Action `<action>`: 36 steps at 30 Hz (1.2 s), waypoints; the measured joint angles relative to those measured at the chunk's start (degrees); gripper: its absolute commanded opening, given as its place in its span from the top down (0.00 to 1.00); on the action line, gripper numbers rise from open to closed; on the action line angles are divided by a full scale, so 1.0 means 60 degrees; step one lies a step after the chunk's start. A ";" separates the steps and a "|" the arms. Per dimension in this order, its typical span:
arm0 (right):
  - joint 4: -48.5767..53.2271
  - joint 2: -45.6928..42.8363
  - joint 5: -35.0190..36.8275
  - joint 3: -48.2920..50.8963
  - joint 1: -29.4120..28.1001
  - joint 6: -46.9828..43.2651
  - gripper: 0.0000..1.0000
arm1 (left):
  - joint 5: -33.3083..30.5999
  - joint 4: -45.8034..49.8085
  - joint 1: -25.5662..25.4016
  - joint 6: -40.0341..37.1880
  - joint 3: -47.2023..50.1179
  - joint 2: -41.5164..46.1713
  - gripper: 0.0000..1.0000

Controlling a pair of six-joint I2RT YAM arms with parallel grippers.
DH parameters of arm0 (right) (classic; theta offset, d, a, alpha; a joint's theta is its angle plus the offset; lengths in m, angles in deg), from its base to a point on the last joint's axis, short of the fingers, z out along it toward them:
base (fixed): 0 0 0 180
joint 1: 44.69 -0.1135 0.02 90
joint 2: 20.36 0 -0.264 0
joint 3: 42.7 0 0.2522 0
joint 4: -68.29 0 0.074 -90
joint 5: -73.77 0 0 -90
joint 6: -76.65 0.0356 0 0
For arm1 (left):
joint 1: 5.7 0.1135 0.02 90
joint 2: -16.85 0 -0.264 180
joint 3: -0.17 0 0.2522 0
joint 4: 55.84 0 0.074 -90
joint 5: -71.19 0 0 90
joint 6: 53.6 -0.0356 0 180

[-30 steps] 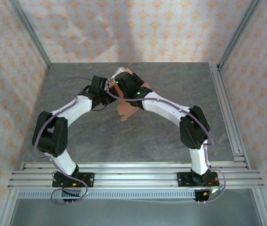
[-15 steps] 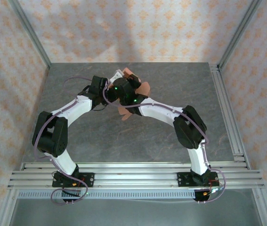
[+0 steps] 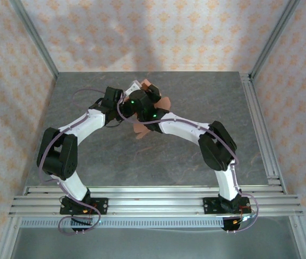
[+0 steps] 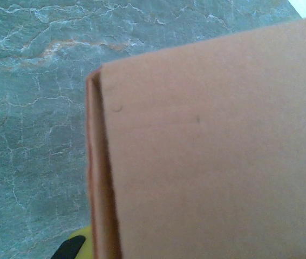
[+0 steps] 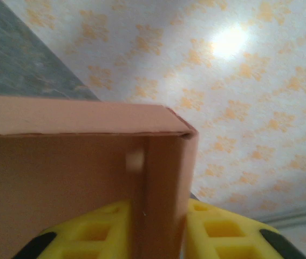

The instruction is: Fold the paper box

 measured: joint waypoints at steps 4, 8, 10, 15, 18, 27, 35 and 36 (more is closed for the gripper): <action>0.0688 -0.0678 -0.1096 0.0164 -0.0011 0.0911 0.37 | -0.0080 0.0328 -0.0062 -0.0025 -0.0361 -0.0084 1.00; 0.0969 -0.1453 -0.2087 0.0357 -0.0011 0.1738 0.23 | -0.0175 0.0477 -0.0160 -0.0025 -0.0554 -0.0160 1.00; 0.1089 -0.1869 -0.2528 0.0495 -0.0007 0.2135 0.21 | -0.0178 0.0590 -0.0171 -0.0025 -0.0568 -0.0197 1.00; 0.1239 -0.2856 -0.3952 0.1064 0.0368 0.3683 0.19 | -0.0270 0.0936 -0.0178 -0.0029 -0.0586 -0.0266 1.00; 0.1290 -0.3464 -0.4790 0.1443 0.0969 0.4834 0.19 | -0.0419 0.1231 -0.0178 -0.0178 -0.0692 -0.0273 1.00; 0.1384 -0.4222 -0.6189 0.2291 0.2109 0.6841 0.19 | -0.1180 0.3064 -0.0178 -0.1322 -0.1967 -0.0328 1.00; 0.1545 -0.4288 -0.6830 0.3082 0.2408 0.7373 0.18 | -0.1738 0.5417 -0.0178 -0.2696 -0.3275 -0.0892 1.00; 0.1566 -0.4317 -0.6867 0.3155 0.2455 0.7410 0.19 | -0.1770 0.5701 -0.0178 -0.2907 -0.3464 -0.1020 1.00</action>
